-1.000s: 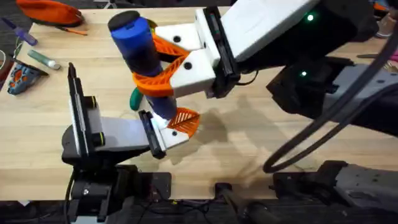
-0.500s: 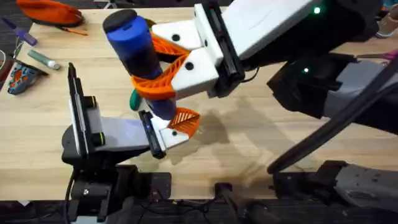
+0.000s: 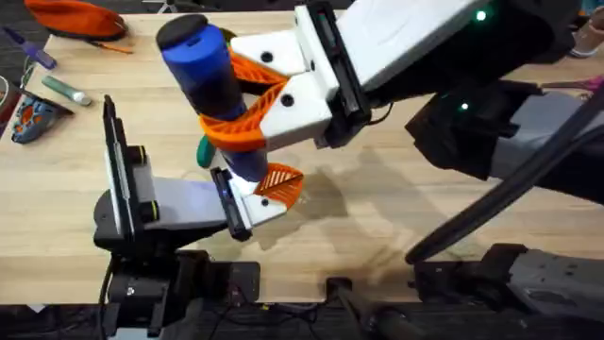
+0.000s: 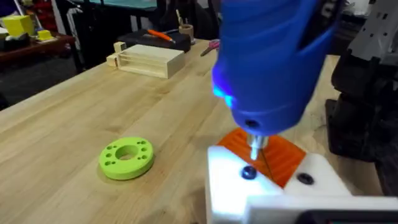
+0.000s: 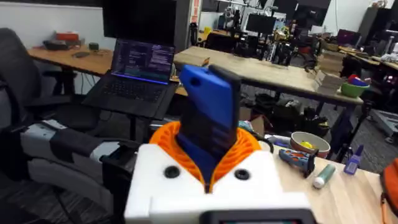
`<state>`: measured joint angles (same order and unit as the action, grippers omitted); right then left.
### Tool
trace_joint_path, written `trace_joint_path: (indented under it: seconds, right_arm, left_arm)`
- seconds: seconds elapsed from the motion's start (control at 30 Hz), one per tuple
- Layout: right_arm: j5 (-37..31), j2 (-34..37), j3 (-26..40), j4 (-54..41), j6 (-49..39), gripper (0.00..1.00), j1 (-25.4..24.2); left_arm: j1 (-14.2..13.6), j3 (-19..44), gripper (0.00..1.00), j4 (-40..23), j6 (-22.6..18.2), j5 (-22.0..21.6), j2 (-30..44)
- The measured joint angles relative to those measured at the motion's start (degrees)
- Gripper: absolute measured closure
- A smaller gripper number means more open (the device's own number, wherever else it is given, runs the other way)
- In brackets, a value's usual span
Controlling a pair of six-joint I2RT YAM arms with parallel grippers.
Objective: Pick up the gripper from the table and insert it into the empty holder that is missing its gripper. Then pick up a screw, insert it into the mounting hole, and use the screwdriver to tighten it. Finally, clean up the table by picking up the vegetable and placing it into the bucket.
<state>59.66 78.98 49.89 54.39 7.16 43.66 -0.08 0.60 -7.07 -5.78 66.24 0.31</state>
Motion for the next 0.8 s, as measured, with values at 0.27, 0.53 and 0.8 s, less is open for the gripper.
trace_joint_path:
  seconds: [0.27, 0.53, 0.8]
  right_arm:
    - [0.0, 0.0, 0.0, 0.0, -0.5, 0.979, 0.2]
    - [0.0, 0.0, 0.0, 0.0, -1.2, 0.979, 0.7]
    - [0.0, 0.5, 0.1, 0.0, -1.6, 0.979, 0.7]
  left_arm:
    - [0.0, 0.0, 0.987, 0.0, 0.0, 0.0, 0.0]
    - [0.0, 0.0, 0.987, 0.0, 0.0, 0.0, 0.0]
    - [0.0, 0.0, 0.987, 0.0, 0.0, 0.0, 0.0]
